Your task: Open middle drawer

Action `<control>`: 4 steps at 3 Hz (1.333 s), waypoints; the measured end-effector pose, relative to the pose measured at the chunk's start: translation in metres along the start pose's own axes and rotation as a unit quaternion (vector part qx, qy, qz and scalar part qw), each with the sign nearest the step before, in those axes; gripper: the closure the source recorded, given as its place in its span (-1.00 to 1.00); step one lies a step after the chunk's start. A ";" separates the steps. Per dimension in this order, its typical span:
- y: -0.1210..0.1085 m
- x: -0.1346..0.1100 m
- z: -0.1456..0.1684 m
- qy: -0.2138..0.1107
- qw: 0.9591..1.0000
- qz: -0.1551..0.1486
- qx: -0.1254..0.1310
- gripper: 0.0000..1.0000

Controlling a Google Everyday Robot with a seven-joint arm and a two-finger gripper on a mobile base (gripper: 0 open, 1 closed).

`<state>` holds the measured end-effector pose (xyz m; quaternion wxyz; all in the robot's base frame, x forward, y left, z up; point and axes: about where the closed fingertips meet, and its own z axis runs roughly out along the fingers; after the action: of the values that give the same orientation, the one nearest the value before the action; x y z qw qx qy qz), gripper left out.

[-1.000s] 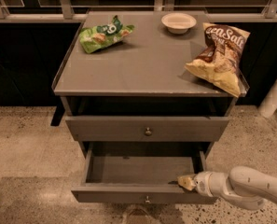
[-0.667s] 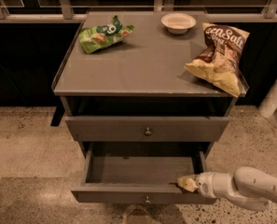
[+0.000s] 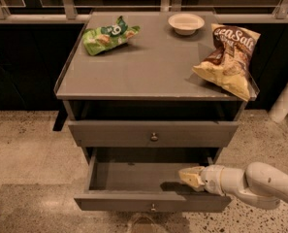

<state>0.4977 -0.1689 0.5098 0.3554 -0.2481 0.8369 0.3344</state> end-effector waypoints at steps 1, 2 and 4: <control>0.000 0.000 0.000 0.000 1.000 0.001 0.000 0.16; 0.000 0.000 0.000 0.000 1.000 0.001 0.000 -0.31; 0.000 0.000 0.000 0.000 1.000 0.001 0.000 -1.00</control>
Offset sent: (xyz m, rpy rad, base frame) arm -0.0002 -0.0005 -0.0003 -0.0003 0.0013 -0.0010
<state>0.4975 -0.1693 0.5094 0.3549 -0.2475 0.8373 0.3343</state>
